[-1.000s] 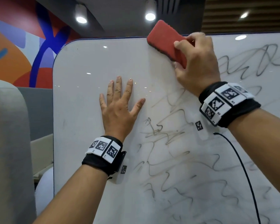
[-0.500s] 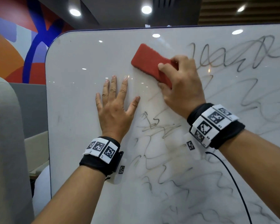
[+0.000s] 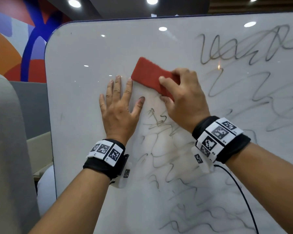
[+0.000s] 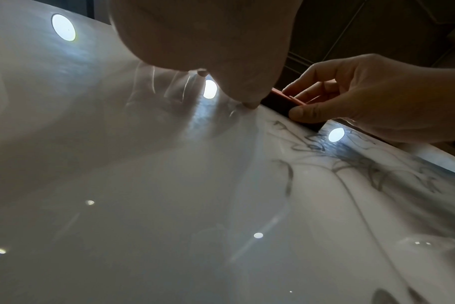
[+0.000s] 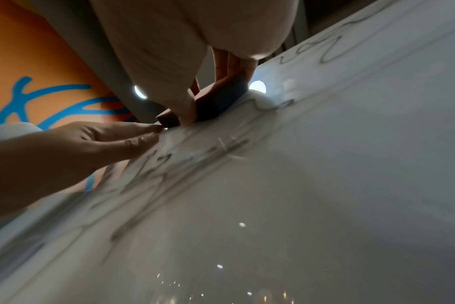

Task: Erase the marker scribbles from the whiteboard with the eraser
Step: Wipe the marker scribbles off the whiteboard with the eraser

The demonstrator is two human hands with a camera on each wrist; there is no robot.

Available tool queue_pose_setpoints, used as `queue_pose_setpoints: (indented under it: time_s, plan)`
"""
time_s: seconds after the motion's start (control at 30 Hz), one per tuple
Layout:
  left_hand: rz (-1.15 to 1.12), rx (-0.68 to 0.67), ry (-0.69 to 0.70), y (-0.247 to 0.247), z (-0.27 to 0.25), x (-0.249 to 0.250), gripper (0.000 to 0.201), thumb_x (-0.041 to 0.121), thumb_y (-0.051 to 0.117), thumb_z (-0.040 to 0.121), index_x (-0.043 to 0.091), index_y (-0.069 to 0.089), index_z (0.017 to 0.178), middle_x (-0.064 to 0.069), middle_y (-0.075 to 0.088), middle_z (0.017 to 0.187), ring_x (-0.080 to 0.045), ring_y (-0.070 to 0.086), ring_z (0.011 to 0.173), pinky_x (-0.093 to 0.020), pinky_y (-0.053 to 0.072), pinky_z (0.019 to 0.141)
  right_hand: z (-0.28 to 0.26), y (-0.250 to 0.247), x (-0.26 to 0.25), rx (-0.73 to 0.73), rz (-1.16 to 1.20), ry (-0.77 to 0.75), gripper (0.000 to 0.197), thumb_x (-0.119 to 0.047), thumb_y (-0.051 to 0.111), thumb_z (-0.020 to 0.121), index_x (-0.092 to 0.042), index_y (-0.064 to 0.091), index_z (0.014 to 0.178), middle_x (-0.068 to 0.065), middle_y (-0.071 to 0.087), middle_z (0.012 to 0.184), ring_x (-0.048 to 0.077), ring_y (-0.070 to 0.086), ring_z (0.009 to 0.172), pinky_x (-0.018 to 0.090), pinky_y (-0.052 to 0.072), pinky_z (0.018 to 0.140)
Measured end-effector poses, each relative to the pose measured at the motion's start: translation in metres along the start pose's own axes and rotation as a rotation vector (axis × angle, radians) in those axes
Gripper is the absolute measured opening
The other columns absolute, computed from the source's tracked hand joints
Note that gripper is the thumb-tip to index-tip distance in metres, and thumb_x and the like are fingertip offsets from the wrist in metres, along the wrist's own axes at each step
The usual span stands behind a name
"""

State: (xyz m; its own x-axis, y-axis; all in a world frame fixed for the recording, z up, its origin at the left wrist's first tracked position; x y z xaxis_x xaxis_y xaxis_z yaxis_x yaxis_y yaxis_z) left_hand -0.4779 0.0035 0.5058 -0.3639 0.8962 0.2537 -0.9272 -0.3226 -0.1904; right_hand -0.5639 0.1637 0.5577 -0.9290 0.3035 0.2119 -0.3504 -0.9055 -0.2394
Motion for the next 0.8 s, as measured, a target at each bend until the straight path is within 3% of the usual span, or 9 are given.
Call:
queue_pose_setpoints:
  time_s: [0.1,0.3,0.43,0.53,0.7,0.8]
  plan:
    - [0.012,0.001,0.007,-0.001,-0.002,-0.001,0.061,0.056,0.044,0.099,0.030,0.033,0.153,0.001,0.020,0.164,-0.019,0.014,0.151,-0.053,0.012,0.121,0.008,-0.006,0.005,-0.029,-0.014,-0.040,0.046,-0.015,0.081,0.076,-0.011,0.065,0.119,0.018,0.055,0.116,0.035,0.051,0.103,0.045,0.053,0.078]
    - [0.045,-0.018,0.024,-0.001,-0.012,-0.007,0.060,0.057,0.040,0.099,0.033,0.030,0.153,0.001,0.019,0.164,-0.019,0.014,0.151,-0.054,0.015,0.120,0.005,-0.009,0.009,0.102,0.027,0.129,0.040,-0.018,0.076,0.080,-0.014,0.064,0.117,0.015,0.054,0.116,0.033,0.049,0.105,0.040,0.050,0.082]
    - [0.046,-0.027,0.006,0.002,-0.023,-0.013,0.061,0.056,0.038,0.099,0.030,0.031,0.153,0.000,0.021,0.163,-0.019,0.015,0.151,-0.055,0.015,0.120,-0.026,0.011,-0.015,0.012,0.016,0.007,0.044,-0.015,0.081,0.075,-0.011,0.067,0.116,0.017,0.057,0.113,0.035,0.050,0.099,0.045,0.053,0.075]
    - [0.053,-0.033,0.002,0.002,-0.030,-0.016,0.061,0.057,0.036,0.099,0.030,0.030,0.154,-0.001,0.020,0.164,-0.020,0.014,0.151,-0.055,0.015,0.120,-0.017,0.006,-0.010,-0.016,0.001,-0.048,0.044,-0.016,0.082,0.074,-0.011,0.067,0.115,0.018,0.058,0.113,0.036,0.052,0.100,0.046,0.053,0.074]
    - [0.066,-0.051,-0.004,0.002,-0.041,-0.022,0.062,0.056,0.038,0.100,0.031,0.027,0.155,0.000,0.018,0.164,-0.020,0.013,0.151,-0.054,0.013,0.120,-0.005,-0.006,0.007,0.122,0.016,0.125,0.037,-0.022,0.075,0.080,-0.013,0.066,0.115,0.016,0.056,0.118,0.035,0.051,0.105,0.040,0.051,0.079]
    - [0.067,-0.040,-0.009,0.003,-0.047,-0.026,0.062,0.057,0.038,0.100,0.030,0.029,0.154,-0.001,0.020,0.164,-0.020,0.014,0.151,-0.054,0.014,0.120,-0.032,0.008,-0.012,0.096,0.031,0.087,0.038,-0.020,0.073,0.081,-0.011,0.067,0.118,0.018,0.057,0.119,0.035,0.051,0.103,0.042,0.051,0.081]
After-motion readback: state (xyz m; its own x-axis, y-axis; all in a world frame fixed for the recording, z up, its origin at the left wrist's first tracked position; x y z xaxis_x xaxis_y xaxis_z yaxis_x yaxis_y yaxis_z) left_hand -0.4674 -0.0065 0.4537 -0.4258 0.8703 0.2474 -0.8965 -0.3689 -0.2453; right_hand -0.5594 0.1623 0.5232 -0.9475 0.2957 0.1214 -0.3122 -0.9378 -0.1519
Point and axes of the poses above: each hand's wrist, its own z-axis towards the middle knuckle, its own y-axis out of the palm, x = y × z, the point moved 7 cm from there along z, towards the middle knuckle
